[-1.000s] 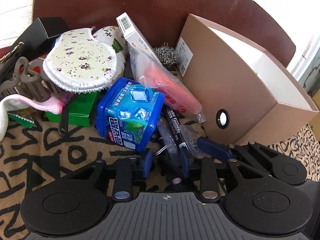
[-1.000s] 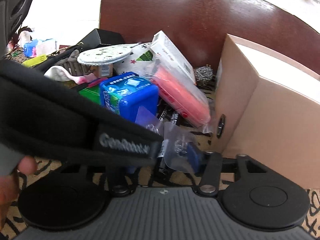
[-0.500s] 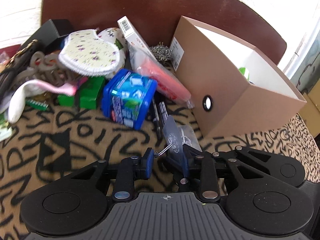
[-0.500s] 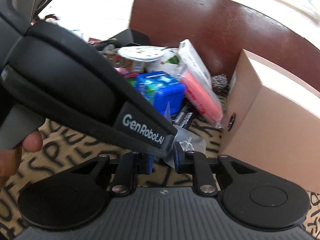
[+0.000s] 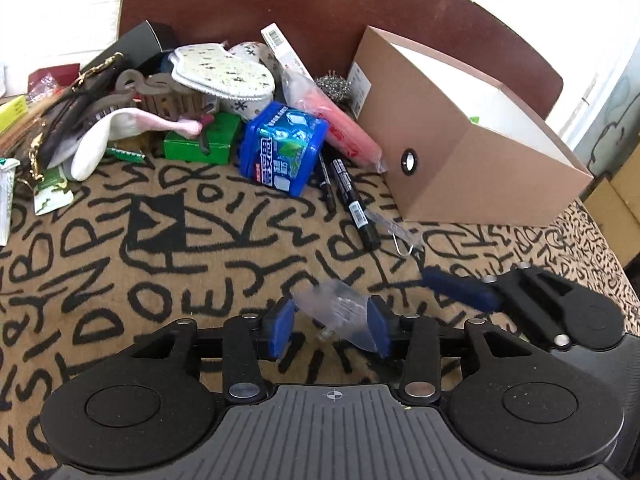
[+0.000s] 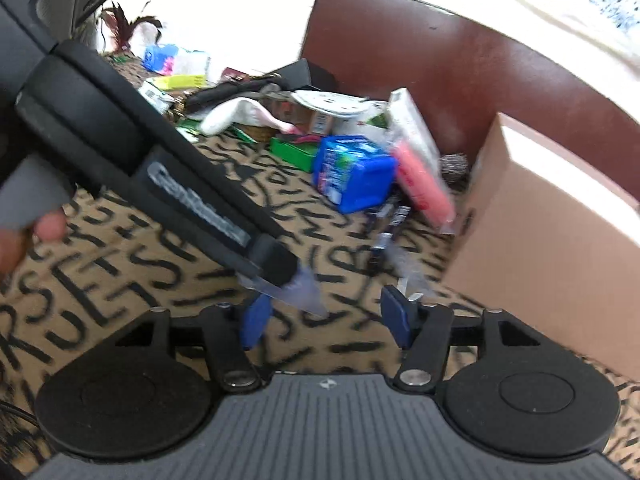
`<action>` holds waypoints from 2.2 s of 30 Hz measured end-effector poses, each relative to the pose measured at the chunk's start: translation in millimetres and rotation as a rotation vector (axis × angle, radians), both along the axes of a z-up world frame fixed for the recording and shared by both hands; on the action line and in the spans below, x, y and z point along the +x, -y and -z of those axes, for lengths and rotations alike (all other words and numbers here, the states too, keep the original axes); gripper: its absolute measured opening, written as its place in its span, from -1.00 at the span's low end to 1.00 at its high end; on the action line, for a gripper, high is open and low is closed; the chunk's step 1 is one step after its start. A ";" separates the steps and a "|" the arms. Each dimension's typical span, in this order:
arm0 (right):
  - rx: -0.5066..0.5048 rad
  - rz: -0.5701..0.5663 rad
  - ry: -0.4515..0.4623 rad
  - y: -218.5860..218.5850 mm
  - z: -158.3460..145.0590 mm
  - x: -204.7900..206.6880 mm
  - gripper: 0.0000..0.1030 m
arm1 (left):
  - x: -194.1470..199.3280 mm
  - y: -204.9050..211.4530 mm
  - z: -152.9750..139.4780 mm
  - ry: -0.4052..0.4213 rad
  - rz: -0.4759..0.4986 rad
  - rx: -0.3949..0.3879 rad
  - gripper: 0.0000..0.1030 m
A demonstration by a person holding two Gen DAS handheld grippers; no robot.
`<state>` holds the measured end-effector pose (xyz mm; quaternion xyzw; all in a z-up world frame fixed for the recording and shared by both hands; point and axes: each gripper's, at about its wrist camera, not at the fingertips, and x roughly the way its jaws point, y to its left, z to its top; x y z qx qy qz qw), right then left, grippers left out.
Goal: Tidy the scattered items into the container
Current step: 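Reach the left tool to the small clear plastic bag and close on it, then lift the clear plastic bag off the table with the left tool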
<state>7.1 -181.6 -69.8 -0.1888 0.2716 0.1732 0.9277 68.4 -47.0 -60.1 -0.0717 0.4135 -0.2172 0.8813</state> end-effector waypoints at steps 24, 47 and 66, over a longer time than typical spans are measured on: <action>0.073 0.047 -0.033 65.0 -5.0 47.4 0.40 | -3.6 10.8 -1.0 0.027 0.178 -0.002 0.46; 0.090 -0.007 -0.067 48.4 4.6 71.2 -0.63 | 1.6 14.6 5.4 0.039 0.157 0.058 -0.75; 0.201 0.127 -0.056 79.8 -4.6 53.2 -0.98 | -6.6 49.6 -5.4 0.088 0.223 0.072 -0.92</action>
